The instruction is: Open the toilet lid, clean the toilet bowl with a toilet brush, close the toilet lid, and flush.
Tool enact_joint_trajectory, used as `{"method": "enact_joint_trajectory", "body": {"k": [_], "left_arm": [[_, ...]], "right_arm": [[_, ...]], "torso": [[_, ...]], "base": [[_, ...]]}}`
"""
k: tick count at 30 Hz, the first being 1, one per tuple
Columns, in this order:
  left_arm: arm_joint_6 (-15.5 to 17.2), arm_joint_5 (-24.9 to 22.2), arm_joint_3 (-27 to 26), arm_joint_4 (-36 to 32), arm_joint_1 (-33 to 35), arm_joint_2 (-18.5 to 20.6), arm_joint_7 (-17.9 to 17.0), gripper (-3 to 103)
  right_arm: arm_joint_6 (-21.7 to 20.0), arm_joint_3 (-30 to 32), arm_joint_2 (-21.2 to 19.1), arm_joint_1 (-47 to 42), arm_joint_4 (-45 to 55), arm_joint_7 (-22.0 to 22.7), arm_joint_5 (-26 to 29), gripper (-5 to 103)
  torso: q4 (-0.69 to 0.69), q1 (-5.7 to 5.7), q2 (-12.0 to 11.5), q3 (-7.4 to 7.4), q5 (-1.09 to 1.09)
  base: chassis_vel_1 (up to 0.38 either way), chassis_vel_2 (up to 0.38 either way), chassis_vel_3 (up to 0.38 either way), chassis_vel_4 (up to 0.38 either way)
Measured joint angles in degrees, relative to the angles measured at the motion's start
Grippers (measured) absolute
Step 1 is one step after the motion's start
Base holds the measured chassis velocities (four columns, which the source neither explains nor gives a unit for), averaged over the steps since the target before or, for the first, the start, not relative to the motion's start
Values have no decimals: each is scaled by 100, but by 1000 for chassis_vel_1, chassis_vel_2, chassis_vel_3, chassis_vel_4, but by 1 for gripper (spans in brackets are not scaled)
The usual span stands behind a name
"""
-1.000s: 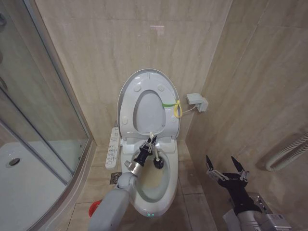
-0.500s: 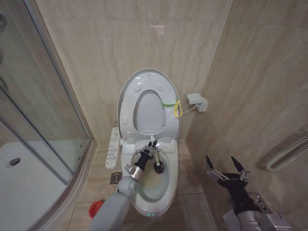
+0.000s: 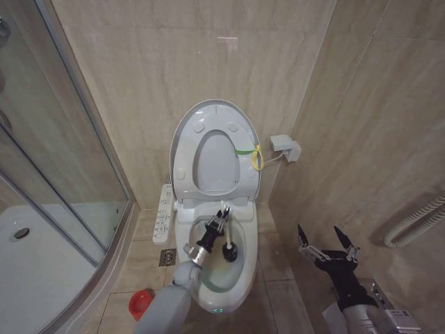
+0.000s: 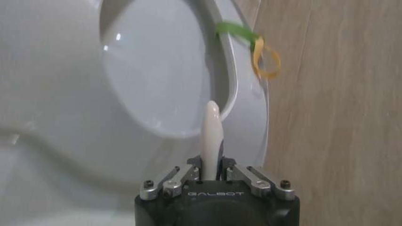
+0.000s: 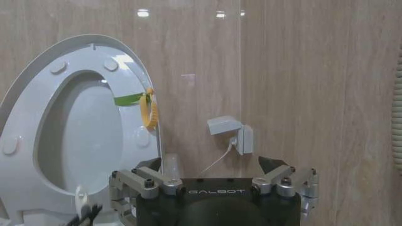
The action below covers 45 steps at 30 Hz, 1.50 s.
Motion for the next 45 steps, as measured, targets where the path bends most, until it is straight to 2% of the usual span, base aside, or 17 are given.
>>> {"method": "enact_joint_trajectory", "body": {"k": [10,22,31,40,45], "left_arm": [[-57,118,-37,253,146,-154,96,19],[-52,40,-58,67,-125,-68,23,19],[-161,259,-129,272,119,-135,121,19],[-164,244,-113,157,-155,-54,67,19],[-229,359,-159,315,-108,-88,167,19]], "right_arm": [[0,0,0,0,0,0,0,100],[0,0,0,0,0,0,0,100],[0,0,0,0,0,0,0,100],[0,0,0,0,0,0,0,100],[0,0,0,0,0,0,0,100]], "torso": [[2,0,0,0,0],[0,0,0,0,0],[2,0,0,0,-1],[0,0,0,0,-1],[1,0,0,0,-1]], "base": [[0,0,0,0],[0,0,0,0],[0,0,0,0],[0,0,0,0],[0,0,0,0]]}}
